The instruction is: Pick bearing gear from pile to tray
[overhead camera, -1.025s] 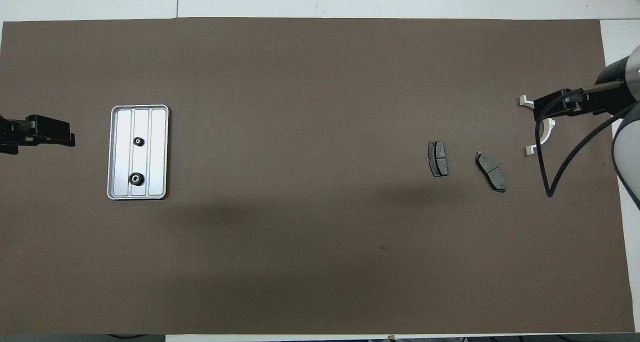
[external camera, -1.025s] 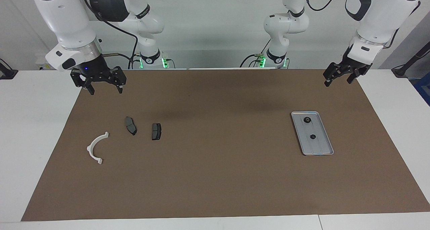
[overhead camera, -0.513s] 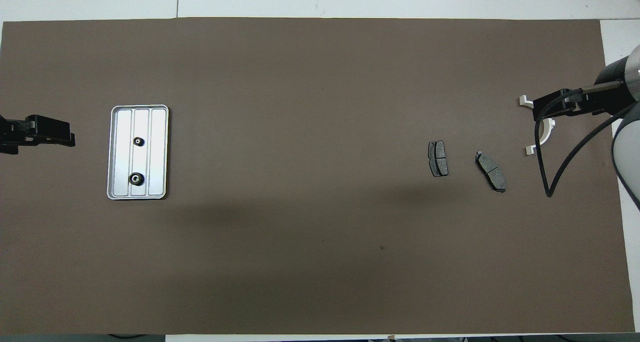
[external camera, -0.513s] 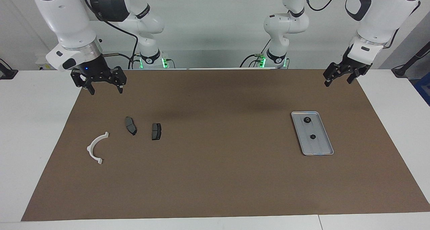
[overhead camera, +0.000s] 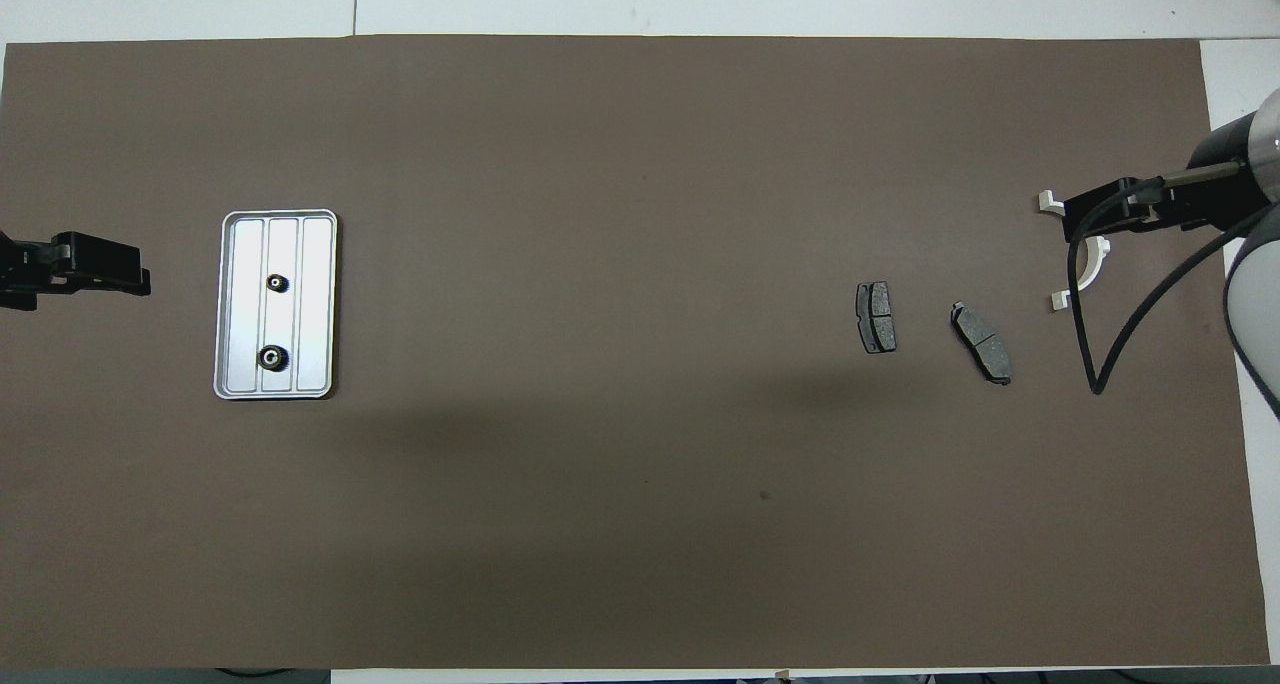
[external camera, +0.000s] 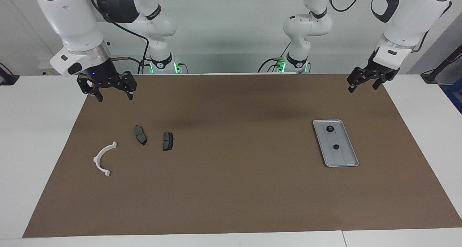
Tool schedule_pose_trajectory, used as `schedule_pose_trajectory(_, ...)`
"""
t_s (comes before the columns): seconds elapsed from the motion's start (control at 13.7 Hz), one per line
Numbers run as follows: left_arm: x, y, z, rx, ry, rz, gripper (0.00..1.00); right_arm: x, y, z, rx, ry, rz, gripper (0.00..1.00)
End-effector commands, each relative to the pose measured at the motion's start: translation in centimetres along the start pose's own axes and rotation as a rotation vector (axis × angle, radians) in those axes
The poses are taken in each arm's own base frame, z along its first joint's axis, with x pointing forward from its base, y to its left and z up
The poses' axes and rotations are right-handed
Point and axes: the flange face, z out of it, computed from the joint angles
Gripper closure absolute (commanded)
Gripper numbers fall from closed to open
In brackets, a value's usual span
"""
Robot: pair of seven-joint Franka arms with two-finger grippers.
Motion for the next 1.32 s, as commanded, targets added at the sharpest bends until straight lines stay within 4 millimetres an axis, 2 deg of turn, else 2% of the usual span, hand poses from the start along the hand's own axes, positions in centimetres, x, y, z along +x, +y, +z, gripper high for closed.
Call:
schedule_pose_trajectory(0.0,-0.7,-0.2,-0.5,0.013,0.000,0.008,0.00,-0.4,-0.3,-0.3,0.033,-0.005,-0.004,0.00)
schedule_pose_trajectory(0.88,-0.7,-0.1,-0.5,0.013,0.000,0.008,0.00,-0.5,-0.4,-0.4,0.045,0.000,-0.001,0.00)
schedule_pose_trajectory(0.95,-0.7,-0.1,-0.5,0.013,0.000,0.008,0.00,-0.9,-0.6,-0.6,0.041,0.007,0.001,0.00)
schedule_pose_trajectory(1.1,-0.7,-0.1,-0.5,0.013,0.000,0.008,0.00,-2.6,-0.7,0.5,0.043,0.017,0.008,0.00)
schedule_pose_trajectory(1.24,-0.7,-0.1,-0.5,0.013,0.000,0.008,0.00,-4.6,-0.4,0.5,0.053,0.041,0.024,0.00)
